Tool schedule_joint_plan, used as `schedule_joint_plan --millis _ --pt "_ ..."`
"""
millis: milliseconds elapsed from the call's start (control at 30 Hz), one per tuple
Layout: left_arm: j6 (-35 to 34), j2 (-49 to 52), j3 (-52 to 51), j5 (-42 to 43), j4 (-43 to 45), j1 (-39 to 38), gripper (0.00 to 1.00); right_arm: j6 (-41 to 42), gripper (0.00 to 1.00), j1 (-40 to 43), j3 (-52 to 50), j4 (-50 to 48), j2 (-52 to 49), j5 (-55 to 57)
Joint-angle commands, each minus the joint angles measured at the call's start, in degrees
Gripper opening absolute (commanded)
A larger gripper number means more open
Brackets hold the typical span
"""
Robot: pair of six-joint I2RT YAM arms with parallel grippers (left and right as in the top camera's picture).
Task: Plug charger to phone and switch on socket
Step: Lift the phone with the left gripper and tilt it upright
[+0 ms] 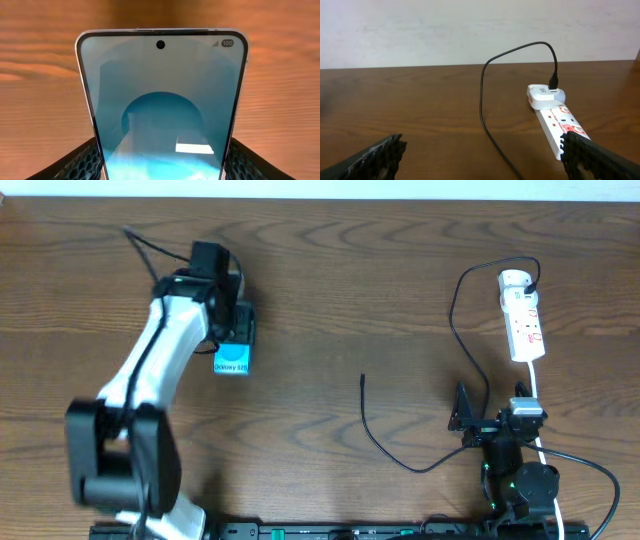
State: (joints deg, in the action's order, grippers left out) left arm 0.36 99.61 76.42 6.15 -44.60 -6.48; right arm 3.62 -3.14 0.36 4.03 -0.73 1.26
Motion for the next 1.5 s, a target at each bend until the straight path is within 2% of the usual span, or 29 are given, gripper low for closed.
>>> schedule_joint_plan --millis 0,100,200,400,667,767,967,1133,1467 --pt "-4.66 -5.66 0.59 1.38 -0.13 0.13 0.07 -0.50 0.99 0.48 -0.07 0.24 0.09 -0.11" --pt "-10.69 -9.99 0.59 1.88 -0.13 0.13 0.07 -0.52 0.99 0.48 -0.07 0.24 0.09 -0.11" --pt "-18.64 -14.05 0.59 6.36 0.00 0.42 0.07 -0.50 0.99 0.48 -0.04 0.24 0.09 -0.11" --pt "-35.89 -17.53 0.59 24.39 1.84 4.04 0.07 -0.50 0.99 0.48 -0.04 0.24 0.09 -0.09" --pt "-56.92 -13.73 0.57 52.70 4.48 12.90 0.07 -0.52 0.99 0.48 -0.07 0.24 0.09 -0.09" --pt "-65.05 -12.72 0.57 58.18 4.44 14.91 0.07 -0.50 0.99 0.48 -0.07 0.24 0.09 -0.09" --pt "-87.34 -12.66 0.57 67.69 4.66 17.07 0.07 -0.52 0.99 0.48 -0.07 0.24 0.07 -0.11" --pt "-92.50 -12.66 0.57 71.78 8.41 17.62 0.07 -0.50 0.99 0.48 -0.04 0.24 0.09 -0.11" --pt "-92.65 -12.66 0.57 72.96 8.70 18.10 0.07 -0.50 0.99 0.48 -0.07 0.24 0.09 -0.11"
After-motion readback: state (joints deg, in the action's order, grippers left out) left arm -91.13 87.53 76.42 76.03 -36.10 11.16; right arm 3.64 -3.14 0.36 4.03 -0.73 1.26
